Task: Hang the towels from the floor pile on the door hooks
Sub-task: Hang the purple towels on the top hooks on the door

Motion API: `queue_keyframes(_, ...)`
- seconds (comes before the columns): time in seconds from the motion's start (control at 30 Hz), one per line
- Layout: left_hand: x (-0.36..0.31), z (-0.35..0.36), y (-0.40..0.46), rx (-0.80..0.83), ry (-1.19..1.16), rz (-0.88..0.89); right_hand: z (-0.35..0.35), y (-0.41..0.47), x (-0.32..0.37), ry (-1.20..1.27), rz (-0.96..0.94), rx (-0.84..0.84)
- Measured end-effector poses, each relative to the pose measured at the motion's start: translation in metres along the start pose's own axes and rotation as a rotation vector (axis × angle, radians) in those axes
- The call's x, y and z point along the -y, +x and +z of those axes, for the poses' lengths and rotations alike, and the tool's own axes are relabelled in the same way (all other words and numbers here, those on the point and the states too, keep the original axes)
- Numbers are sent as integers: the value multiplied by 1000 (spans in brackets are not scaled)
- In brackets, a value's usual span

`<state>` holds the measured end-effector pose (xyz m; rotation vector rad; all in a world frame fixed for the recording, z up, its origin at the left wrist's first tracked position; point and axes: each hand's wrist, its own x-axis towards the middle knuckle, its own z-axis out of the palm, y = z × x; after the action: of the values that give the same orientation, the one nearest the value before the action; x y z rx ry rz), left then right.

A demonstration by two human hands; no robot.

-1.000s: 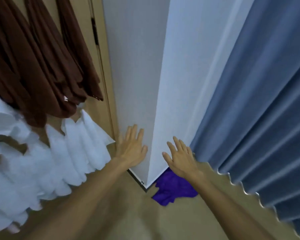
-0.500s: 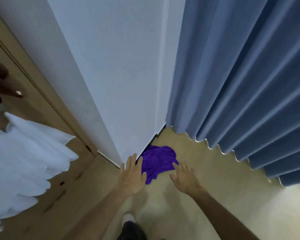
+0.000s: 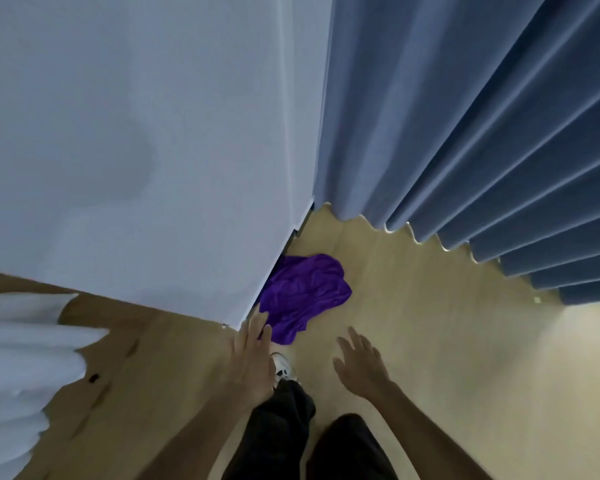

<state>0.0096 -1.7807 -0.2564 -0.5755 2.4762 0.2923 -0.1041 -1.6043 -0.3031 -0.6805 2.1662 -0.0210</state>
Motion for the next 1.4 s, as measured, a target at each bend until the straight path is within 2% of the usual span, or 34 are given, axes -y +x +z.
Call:
queue_keyframes(0.13,12,19,55,28,-143,18,1,54,-17,37,49,63)
queue_keyframes(0.27,17,56,117,14,-180,22,17,128,-38,74,74,95)
queue_keyframes(0.43,15,126,216,87,-18,26,61,245,-62,46,54,149)
queue_keyframes(0.53,9,174,273,125,-30,51,95,318,-80,15,25,137)
queue_keyframes(0.73,6,282,361,130,-134,63,164,471,-116,-212,-26,158)
queue_keyframes(0.93,17,369,401,162,-148,69,214,592,-127,-440,-39,222)
queue_keyframes(1.03,27,383,396,189,-111,66,227,600,-125,-488,-35,155)
queue_keyframes(1.17,28,352,367,227,-125,46,207,549,-114,-403,-192,-27)
queue_keyframes(1.3,9,273,324,229,-125,40,134,461,-100,-216,-339,-4)
queue_keyframes(1.4,-6,198,292,202,-127,61,59,381,-78,44,-426,27)
